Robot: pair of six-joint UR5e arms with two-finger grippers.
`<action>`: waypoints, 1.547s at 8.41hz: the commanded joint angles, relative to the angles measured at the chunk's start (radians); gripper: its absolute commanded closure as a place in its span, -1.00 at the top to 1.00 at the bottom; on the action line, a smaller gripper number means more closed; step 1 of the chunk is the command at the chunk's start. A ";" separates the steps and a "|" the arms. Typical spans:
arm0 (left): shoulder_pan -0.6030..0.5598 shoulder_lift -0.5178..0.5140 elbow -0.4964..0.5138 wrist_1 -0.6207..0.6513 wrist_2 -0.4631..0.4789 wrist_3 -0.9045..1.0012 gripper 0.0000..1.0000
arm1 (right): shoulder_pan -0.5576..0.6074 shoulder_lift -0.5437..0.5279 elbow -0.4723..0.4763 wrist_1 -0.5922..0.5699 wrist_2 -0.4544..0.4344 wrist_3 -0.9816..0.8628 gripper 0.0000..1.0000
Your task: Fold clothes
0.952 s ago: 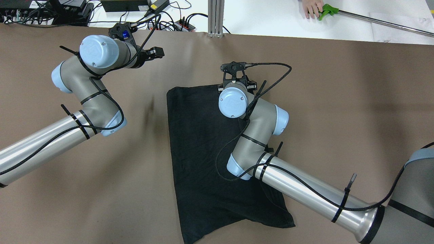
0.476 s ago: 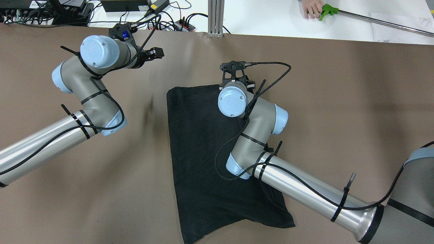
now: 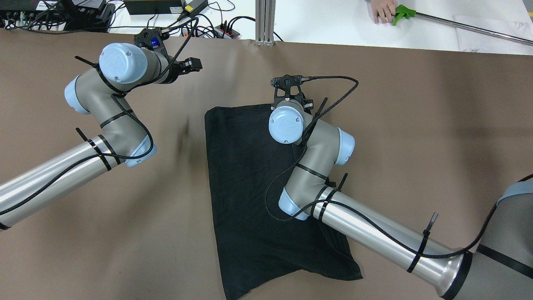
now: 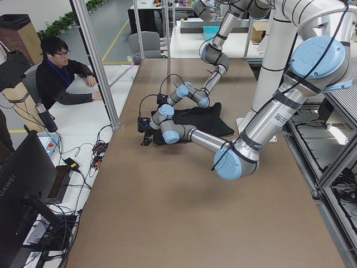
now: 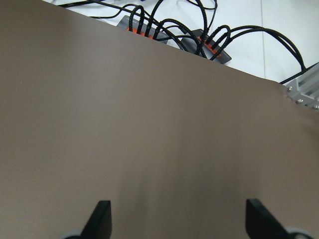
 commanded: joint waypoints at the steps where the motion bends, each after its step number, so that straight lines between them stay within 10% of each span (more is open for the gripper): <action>1: 0.000 -0.004 0.000 0.000 0.001 0.001 0.89 | 0.006 0.004 0.001 0.002 0.008 -0.005 -0.10; 3: -0.002 -0.005 0.002 0.000 0.001 0.001 0.89 | 0.006 0.024 0.001 0.000 0.008 0.001 0.33; 6: -0.002 -0.010 0.008 0.000 0.001 -0.001 0.89 | 0.004 0.012 -0.021 -0.001 0.008 -0.002 0.31; 8: -0.002 -0.012 0.008 0.002 0.001 -0.001 0.89 | 0.004 0.010 -0.027 -0.001 0.010 -0.002 -0.02; 10: -0.003 -0.016 0.009 0.002 0.001 -0.001 0.89 | 0.006 0.009 -0.026 -0.001 0.013 -0.010 -0.99; 13: -0.003 -0.032 0.029 0.002 -0.001 -0.001 0.89 | 0.047 -0.017 -0.015 0.000 0.043 -0.030 -1.00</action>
